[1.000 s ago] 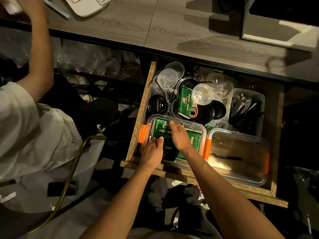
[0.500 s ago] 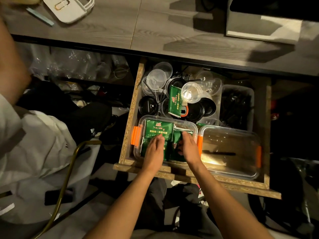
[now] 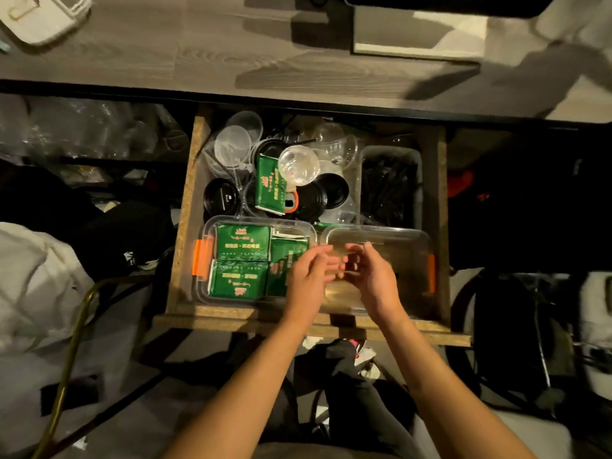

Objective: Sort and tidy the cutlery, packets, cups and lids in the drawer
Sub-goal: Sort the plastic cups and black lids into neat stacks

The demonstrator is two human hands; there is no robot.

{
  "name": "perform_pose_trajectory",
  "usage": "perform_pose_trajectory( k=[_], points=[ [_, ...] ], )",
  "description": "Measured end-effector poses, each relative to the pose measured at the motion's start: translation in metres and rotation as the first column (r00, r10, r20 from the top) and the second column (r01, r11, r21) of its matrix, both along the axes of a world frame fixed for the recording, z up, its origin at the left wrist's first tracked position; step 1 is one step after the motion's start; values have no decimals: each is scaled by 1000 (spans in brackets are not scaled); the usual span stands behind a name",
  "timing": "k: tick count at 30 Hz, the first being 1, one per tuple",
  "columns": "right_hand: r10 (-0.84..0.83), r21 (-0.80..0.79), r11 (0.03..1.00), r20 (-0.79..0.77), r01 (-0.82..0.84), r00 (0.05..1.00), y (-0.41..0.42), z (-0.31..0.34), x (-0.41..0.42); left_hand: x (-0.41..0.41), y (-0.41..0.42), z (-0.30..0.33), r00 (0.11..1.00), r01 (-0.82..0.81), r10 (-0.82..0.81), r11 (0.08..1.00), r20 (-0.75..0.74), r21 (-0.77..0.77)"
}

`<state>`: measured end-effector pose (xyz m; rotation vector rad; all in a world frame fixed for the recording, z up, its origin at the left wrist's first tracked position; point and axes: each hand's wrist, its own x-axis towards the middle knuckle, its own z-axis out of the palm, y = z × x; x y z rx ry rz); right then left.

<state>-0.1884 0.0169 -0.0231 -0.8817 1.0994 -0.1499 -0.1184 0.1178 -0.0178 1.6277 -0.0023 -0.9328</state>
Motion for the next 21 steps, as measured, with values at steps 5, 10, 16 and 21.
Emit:
perform_pose_trajectory(
  k=[5, 10, 16, 21],
  points=[
    [47, -259, 957, -300, -129, 953, -51, -58, -45, -33, -38, -24, 975, 10, 4, 998, -223, 65],
    [175, -492, 774, -439, -399, 881, -70, -130, -73, -51, -65, -57, 813, -200, 288, 954, -507, 223],
    [500, -385, 447, -641, -807, 583, -85, -144, -64, -38, -86, -90, 713, -288, 483, 863, -508, 415],
    [480, -300, 408, -733, -862, 482, -87, -166, -53, -43, -90, -104, 704, -358, 542, 828, -458, 431]
  ],
)
